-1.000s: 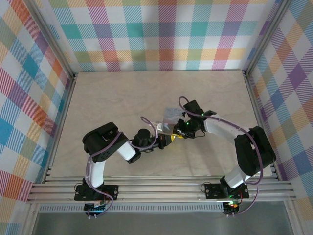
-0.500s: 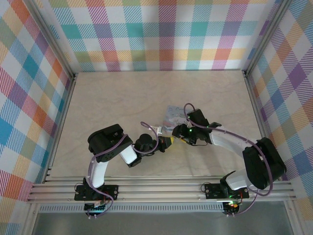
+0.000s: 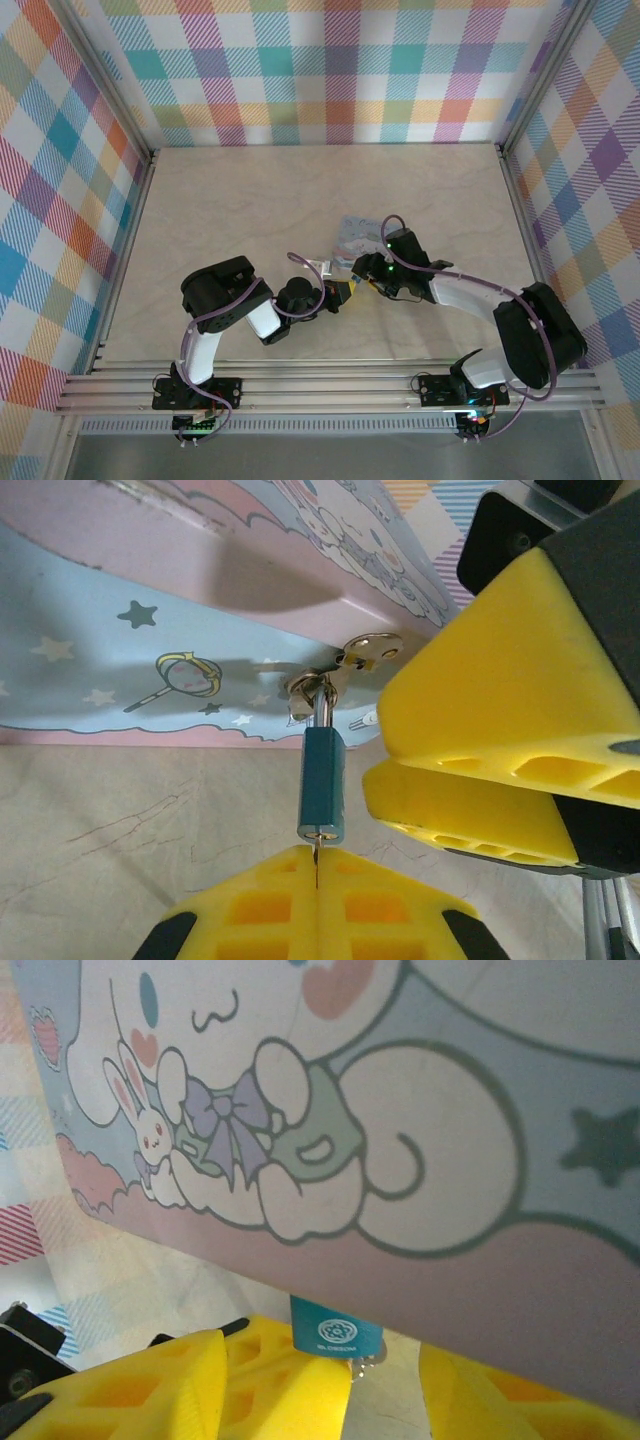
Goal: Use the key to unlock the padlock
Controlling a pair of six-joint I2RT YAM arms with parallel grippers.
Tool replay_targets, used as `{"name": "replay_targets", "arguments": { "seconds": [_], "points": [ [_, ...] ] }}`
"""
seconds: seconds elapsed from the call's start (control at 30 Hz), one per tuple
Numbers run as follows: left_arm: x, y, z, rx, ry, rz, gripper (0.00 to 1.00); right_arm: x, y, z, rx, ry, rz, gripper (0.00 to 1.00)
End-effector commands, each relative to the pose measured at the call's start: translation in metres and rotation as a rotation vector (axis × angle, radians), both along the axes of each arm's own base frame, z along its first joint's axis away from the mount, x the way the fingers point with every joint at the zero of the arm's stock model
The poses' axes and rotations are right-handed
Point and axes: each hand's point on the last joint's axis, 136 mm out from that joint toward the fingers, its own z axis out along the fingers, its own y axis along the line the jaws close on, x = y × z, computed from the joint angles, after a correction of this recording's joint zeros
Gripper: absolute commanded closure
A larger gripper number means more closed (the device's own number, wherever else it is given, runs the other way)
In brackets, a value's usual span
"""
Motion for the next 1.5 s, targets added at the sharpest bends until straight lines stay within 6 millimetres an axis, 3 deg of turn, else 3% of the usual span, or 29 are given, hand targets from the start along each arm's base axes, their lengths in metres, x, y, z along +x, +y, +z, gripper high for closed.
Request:
{"name": "replay_targets", "arguments": {
  "seconds": [0.0,0.4,0.73,0.93,1.23,1.47],
  "points": [
    [-0.01,-0.002,-0.002,0.003,0.022,-0.011,1.0,0.003,0.005,-0.001,-0.002,-0.001,0.007,0.47],
    [-0.01,-0.006,0.008,-0.004,0.016,-0.029,1.0,0.005,0.009,-0.018,-0.085,0.042,0.053,0.54],
    [-0.011,-0.009,0.022,0.068,-0.052,-0.066,1.0,0.002,0.009,-0.019,-0.144,0.055,0.083,0.87],
    [-0.008,-0.017,0.037,0.186,-0.147,-0.103,1.0,0.001,0.008,-0.013,-0.154,0.055,0.087,0.99],
    [-0.022,-0.027,0.053,0.477,-0.395,-0.126,1.0,-0.002,0.012,-0.005,-0.136,0.084,0.104,1.0],
    [-0.029,-0.034,0.052,0.725,-0.586,-0.095,1.0,-0.006,0.025,0.002,-0.091,0.137,0.151,1.0]
  ]
}}
